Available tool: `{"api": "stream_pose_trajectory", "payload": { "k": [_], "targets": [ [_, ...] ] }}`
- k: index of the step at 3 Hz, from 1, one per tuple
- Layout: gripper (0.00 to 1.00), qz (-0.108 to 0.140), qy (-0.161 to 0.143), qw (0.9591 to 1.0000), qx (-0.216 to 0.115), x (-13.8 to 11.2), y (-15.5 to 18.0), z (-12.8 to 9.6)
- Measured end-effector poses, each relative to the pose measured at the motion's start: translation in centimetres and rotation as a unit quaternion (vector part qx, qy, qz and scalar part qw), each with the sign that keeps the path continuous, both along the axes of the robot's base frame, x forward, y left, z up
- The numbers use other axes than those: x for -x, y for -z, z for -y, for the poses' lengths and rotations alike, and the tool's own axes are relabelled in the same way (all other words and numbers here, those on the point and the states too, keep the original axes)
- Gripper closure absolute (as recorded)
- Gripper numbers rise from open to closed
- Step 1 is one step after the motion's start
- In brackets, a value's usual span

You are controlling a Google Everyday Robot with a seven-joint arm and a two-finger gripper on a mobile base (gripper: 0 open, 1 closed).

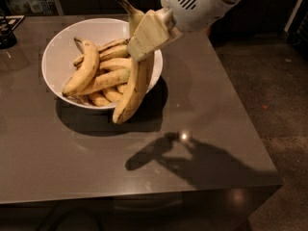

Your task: Pick banana from white bowl

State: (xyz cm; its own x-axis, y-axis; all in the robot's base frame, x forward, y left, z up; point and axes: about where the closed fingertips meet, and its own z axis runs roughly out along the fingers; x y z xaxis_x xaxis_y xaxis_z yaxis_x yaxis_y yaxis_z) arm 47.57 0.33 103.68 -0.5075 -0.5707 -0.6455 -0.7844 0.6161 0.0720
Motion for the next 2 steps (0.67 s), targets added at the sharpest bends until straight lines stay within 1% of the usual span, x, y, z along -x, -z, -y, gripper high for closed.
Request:
{"api": "stream_pose_trajectory", "payload": {
  "k": [1,2],
  "targets": [
    [1.00,-0.011,0.032,0.9994,-0.003,1.6,0.1,0.9],
    [1.00,-0.021,0.056,0.9982,-0.009,2.8,0.4,1.4]
  ]
}}
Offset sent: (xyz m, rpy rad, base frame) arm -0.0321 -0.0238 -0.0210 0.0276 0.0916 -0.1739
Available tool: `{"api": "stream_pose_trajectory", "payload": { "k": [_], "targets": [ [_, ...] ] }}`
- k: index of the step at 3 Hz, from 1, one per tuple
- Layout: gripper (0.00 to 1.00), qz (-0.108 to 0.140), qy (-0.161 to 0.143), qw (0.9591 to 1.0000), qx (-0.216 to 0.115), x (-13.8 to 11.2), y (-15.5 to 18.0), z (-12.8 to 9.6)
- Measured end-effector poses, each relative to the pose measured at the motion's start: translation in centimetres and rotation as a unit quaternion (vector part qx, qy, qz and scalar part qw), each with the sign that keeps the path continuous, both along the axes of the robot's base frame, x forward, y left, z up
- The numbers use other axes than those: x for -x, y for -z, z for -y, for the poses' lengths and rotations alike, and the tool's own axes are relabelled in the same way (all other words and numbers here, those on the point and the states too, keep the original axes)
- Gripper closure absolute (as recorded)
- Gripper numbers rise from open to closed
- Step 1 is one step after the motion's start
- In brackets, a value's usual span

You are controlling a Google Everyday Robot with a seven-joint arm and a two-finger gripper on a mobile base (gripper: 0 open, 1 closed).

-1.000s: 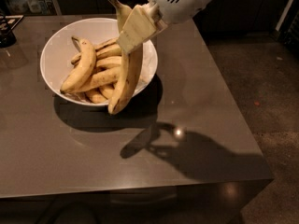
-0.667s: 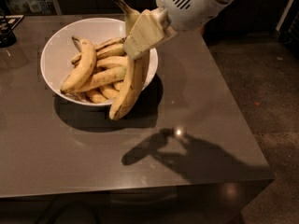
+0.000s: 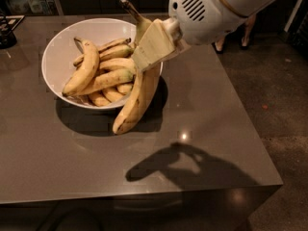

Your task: Pick banana from white bowl

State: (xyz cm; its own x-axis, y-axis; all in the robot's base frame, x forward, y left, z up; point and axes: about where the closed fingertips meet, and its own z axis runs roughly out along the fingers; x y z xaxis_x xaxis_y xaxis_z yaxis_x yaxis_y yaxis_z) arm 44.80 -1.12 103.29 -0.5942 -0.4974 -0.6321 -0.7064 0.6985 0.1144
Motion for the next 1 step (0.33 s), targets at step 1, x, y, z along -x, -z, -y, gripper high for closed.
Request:
{"api": "stream_pose_trajectory", "payload": {
  "k": [1],
  "targets": [
    [1.00,-0.001,0.002,1.0000,0.000,0.12,0.02,0.03]
  ]
}}
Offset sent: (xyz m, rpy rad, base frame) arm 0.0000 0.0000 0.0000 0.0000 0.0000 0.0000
